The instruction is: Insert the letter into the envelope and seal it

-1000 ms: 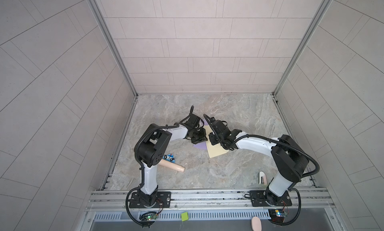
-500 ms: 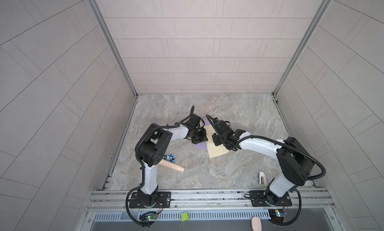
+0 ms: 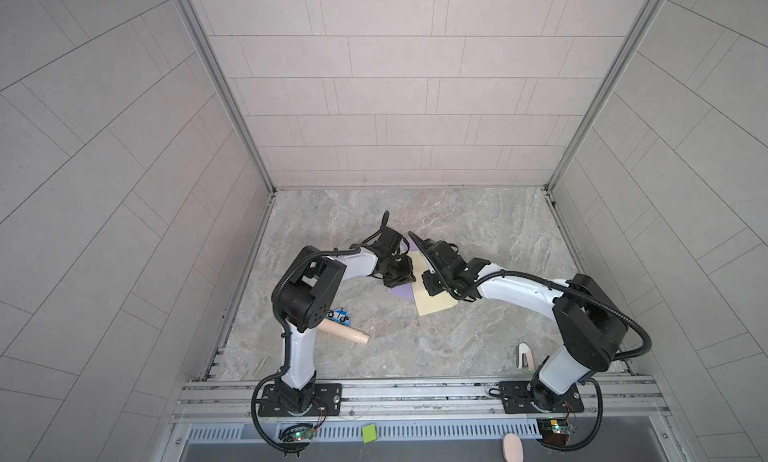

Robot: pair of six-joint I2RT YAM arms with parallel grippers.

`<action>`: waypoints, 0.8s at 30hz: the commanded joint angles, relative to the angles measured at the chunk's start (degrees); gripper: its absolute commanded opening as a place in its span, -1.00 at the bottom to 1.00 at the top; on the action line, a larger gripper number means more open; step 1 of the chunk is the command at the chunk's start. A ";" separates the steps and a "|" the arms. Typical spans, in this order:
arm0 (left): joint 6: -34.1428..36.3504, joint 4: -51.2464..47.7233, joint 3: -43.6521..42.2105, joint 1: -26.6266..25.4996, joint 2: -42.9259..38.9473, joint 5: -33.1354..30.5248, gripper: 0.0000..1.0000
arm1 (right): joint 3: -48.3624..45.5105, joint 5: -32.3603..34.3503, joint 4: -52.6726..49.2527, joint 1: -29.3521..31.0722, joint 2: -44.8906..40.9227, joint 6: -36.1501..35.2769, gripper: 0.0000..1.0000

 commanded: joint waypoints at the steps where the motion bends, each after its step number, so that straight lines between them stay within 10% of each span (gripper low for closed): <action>1: -0.27 -2.48 0.56 -0.40 1.90 -2.31 -1.00 | 2.75 -0.28 1.72 0.36 2.03 -1.19 -1.00; 24: -0.10 -2.24 0.03 -0.49 2.07 -2.65 -1.00 | 0.44 4.80 0.86 0.27 3.92 -1.53 -1.00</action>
